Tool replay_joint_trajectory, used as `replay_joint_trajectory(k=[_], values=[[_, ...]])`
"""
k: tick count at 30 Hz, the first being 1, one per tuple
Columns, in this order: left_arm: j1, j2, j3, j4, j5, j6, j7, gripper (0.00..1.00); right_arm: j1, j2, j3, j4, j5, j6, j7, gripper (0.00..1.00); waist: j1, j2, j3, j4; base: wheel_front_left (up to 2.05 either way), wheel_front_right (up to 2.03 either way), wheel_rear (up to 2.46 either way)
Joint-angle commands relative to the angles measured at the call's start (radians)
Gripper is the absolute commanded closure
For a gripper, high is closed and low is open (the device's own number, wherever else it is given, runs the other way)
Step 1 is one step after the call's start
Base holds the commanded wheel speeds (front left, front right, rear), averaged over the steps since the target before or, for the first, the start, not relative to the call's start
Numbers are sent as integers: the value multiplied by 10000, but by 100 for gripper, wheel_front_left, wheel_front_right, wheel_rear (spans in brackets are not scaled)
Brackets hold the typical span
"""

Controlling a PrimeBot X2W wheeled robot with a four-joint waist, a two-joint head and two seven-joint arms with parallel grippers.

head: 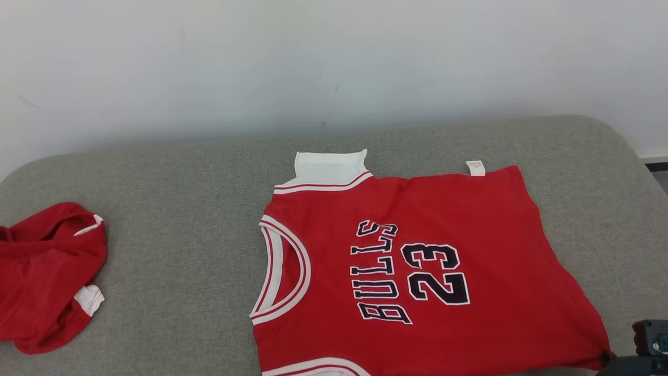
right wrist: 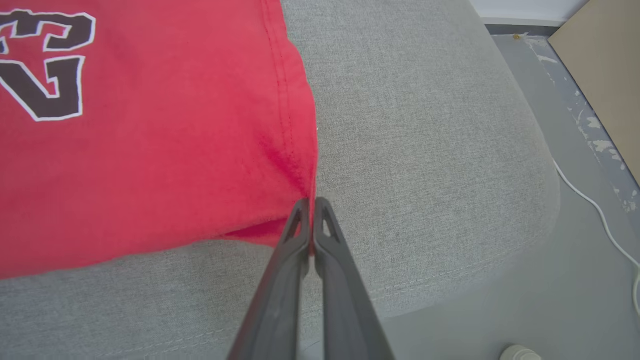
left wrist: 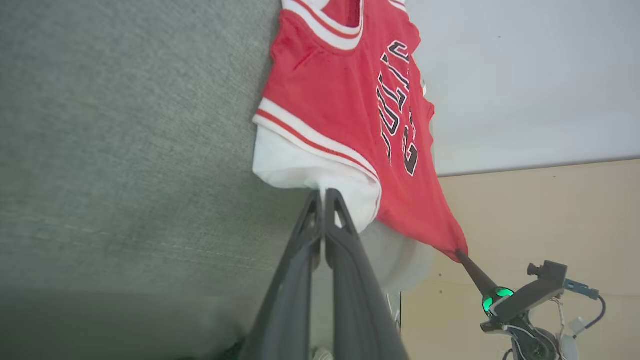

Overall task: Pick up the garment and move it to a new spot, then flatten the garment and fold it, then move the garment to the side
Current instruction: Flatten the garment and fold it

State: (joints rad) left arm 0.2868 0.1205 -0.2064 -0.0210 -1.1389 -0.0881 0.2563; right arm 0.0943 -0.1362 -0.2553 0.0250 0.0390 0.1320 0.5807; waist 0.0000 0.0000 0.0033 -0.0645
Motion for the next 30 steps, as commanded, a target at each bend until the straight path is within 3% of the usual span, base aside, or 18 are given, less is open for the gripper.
replay_joint_trajectory(k=[1,7,16,23,30], values=[[174,140,-179,-59,-165,-50,341,100,203,31,-5,73,-85,-27,78,100,0,0,10,16,0,0,0],[364,389,-246,-403,-346,52,781,100,273,40,-173,115,-252,-27,6,100,0,0,75,33,0,0,0],[-586,5,529,-925,-267,-176,-553,100,-462,70,234,86,167,-27,-1313,100,0,0,130,21,0,0,0],[-3264,300,916,-742,680,305,-880,100,-2402,-686,1603,392,287,-26,-2321,100,0,0,381,-183,0,0,0],[-7312,1222,1081,540,1952,677,-741,100,-5865,-1600,3522,1880,677,-27,-2931,100,0,0,1187,-736,0,0,0]])
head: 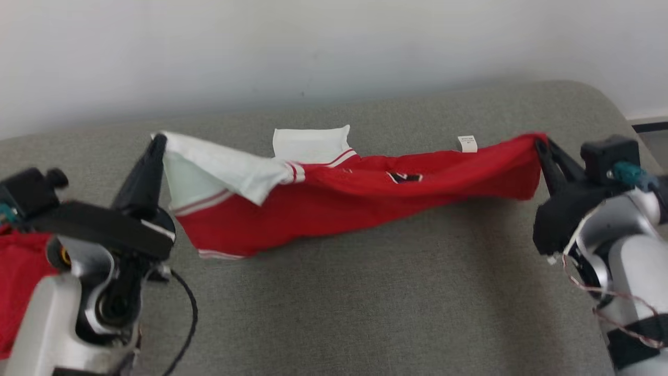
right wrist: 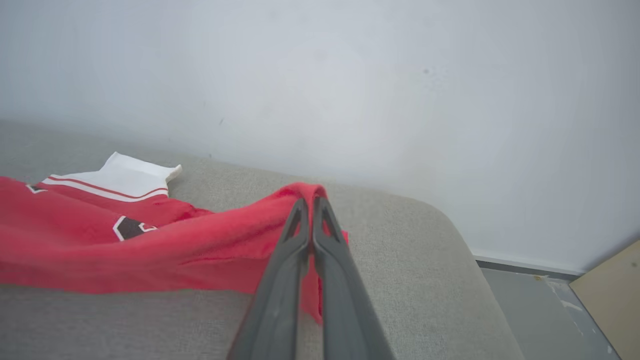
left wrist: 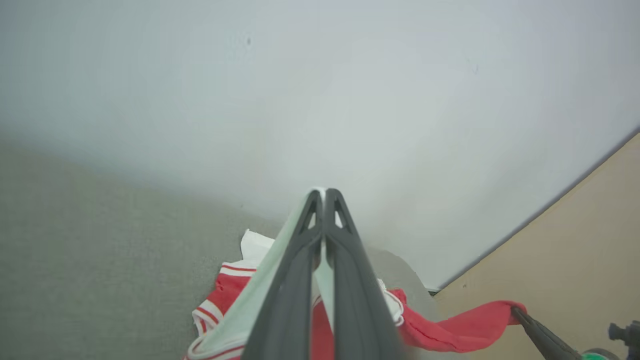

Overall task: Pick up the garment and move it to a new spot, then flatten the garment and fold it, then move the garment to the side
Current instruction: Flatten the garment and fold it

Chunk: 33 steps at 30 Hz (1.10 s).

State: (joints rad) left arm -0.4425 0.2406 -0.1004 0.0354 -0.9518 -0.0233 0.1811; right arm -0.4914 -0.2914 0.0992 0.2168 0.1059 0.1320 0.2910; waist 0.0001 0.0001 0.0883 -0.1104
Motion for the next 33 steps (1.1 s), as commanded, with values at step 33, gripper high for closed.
replay_joint_trajectory(k=[33], values=[[-12618,1361,-1484,2572,6121,245,-4284,100,-9814,1594,-2463,4180,-78,-27,-5498,100,-1,-1,5860,-1872,0,0,0]])
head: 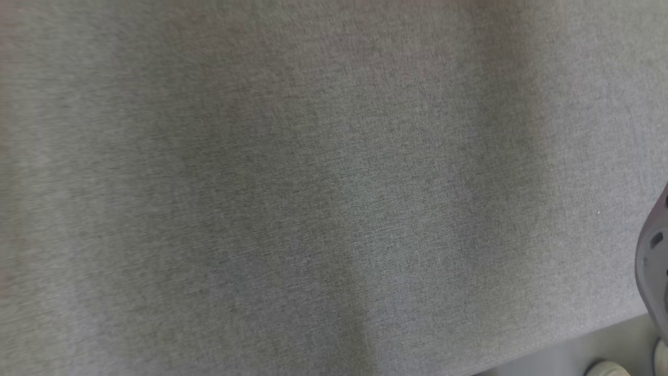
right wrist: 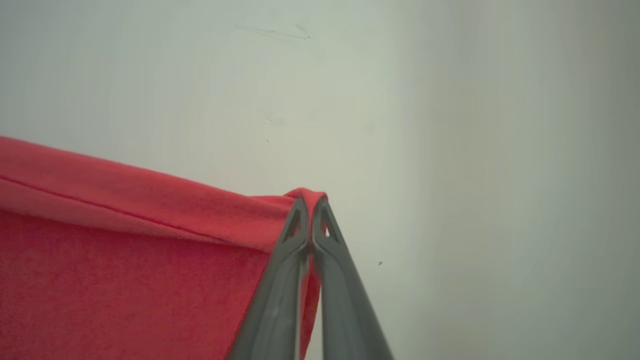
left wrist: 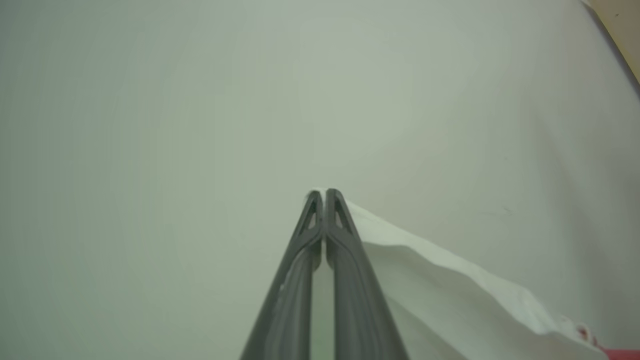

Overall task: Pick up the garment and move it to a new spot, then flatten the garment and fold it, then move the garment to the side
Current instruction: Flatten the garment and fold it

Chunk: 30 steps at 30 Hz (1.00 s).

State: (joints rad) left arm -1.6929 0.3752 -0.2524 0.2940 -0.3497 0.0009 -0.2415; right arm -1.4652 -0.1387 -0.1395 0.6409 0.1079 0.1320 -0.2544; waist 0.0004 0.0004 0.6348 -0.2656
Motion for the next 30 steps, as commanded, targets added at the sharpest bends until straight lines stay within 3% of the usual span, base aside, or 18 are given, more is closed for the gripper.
replay_joint_trajectory(k=[1,6,11,16,22,30], values=[[-269,29,23,-84,293,-47,-150,100,-121,163,-358,-206,-354,-26,-94,100,-4,-4,438,-319,0,0,0],[-34,78,434,-749,960,92,-230,100,56,585,-1118,-1929,-1339,-26,-91,100,-4,-4,778,-241,0,0,0],[1271,372,969,-868,1259,22,-237,100,719,817,-554,-1836,-1609,-27,-98,100,-4,-4,1034,-221,0,0,0],[2314,156,1314,-756,1014,-231,-239,100,1079,832,60,-1634,-1595,-26,-97,100,-4,-4,1323,-7,0,0,0],[3631,-280,1453,-762,394,-671,-240,100,1699,226,1000,-666,-1569,-27,-46,100,-4,-4,848,363,0,0,0],[6524,-634,1842,-1114,-939,-709,333,100,3053,-627,2944,376,37,-27,1858,100,-4,-4,-543,874,0,0,0]])
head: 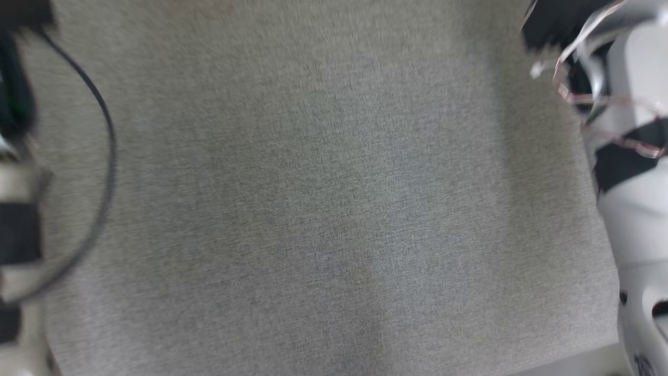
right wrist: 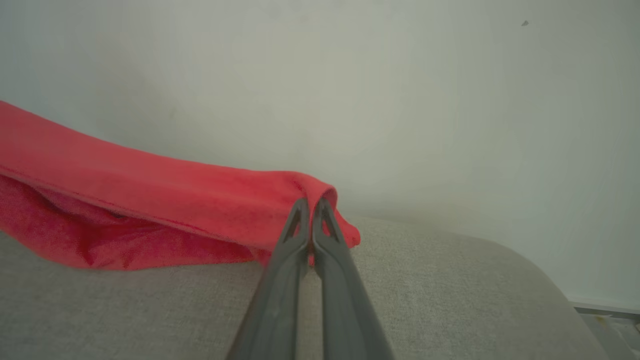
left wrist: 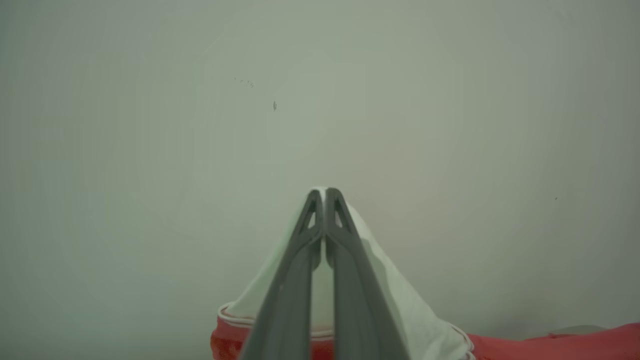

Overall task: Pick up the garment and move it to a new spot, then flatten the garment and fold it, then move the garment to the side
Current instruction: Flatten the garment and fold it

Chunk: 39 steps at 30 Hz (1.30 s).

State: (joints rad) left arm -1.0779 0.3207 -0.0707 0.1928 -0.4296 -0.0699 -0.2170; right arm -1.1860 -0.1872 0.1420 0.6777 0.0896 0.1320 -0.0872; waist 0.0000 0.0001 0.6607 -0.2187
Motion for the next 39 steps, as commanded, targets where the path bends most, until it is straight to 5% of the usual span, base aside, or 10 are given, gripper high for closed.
replay_joint_trajectory(k=[1,5,13,26,39], values=[[374,-89,24,-102,-139,-2,88,100,261,-141,129,8,219,-27,186,100,0,-1,-801,404,0,0,0],[2728,-456,99,-474,-1096,-70,568,100,1596,-647,1203,-257,1445,-26,1576,100,0,-1,-1935,710,0,0,0],[5595,-1024,81,-781,-2085,-60,886,100,3495,-1282,1628,-1045,2530,-27,2646,100,0,-1,-3473,1047,0,0,0],[8901,-2012,-699,231,-3385,-256,1605,100,6245,-1049,754,-269,2280,-27,2889,100,0,-1,-5467,1633,0,0,0],[11924,-1968,-979,-1145,-5614,-348,3932,100,8518,-1025,-727,-671,2159,-26,3710,100,0,-1,-6751,2176,0,0,0]])
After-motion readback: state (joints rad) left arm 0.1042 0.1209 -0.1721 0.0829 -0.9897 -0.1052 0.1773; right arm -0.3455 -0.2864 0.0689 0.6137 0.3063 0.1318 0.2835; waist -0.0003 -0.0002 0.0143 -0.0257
